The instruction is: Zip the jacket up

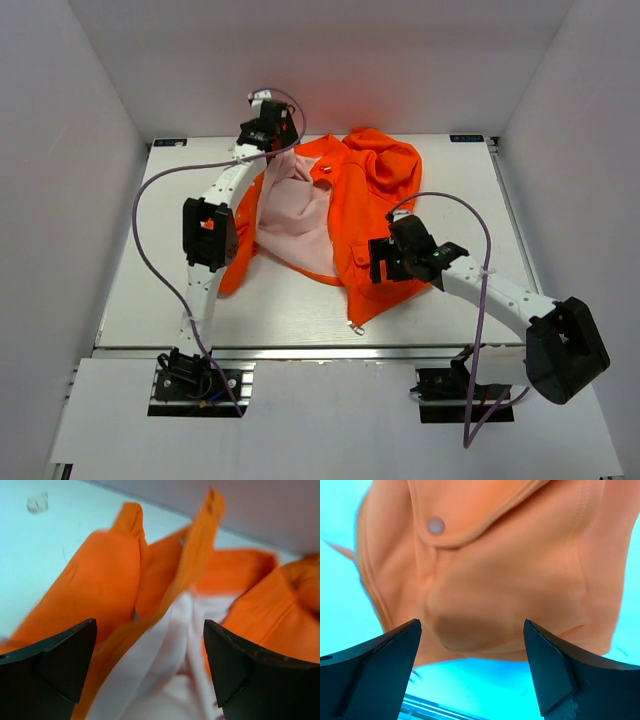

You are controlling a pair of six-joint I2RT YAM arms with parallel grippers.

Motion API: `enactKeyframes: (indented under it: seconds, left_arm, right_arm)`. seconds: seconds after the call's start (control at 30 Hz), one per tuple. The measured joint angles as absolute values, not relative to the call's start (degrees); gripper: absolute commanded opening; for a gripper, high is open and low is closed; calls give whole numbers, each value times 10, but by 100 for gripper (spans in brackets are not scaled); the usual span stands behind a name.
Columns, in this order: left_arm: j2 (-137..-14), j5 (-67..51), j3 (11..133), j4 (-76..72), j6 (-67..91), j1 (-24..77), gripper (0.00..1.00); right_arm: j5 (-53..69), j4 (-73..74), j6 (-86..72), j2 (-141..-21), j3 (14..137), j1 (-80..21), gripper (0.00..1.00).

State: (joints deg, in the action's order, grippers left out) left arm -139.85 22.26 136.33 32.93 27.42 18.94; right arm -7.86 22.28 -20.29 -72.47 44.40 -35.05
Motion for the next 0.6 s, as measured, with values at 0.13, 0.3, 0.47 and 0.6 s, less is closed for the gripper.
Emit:
enactKeyframes:
  seconds: [0.13,0.3,0.47,0.6]
  left_arm:
    - [-1333,195,1191,288,269,189,98]
    - [-1277,184,1152,319,264,189,98]
    - [-1122,180,1008,322,268,189,98]
    - [-1004,168,872,304,262,189,98]
  right_arm:
    - [-69,221,-199,-725,444,-350,88]
    - [-67,217,-190,-742,445,-350,88]
    - [-66,208,-194,-790,458,-350,87]
    - [-54,204,-206,-819,465,-350,86]
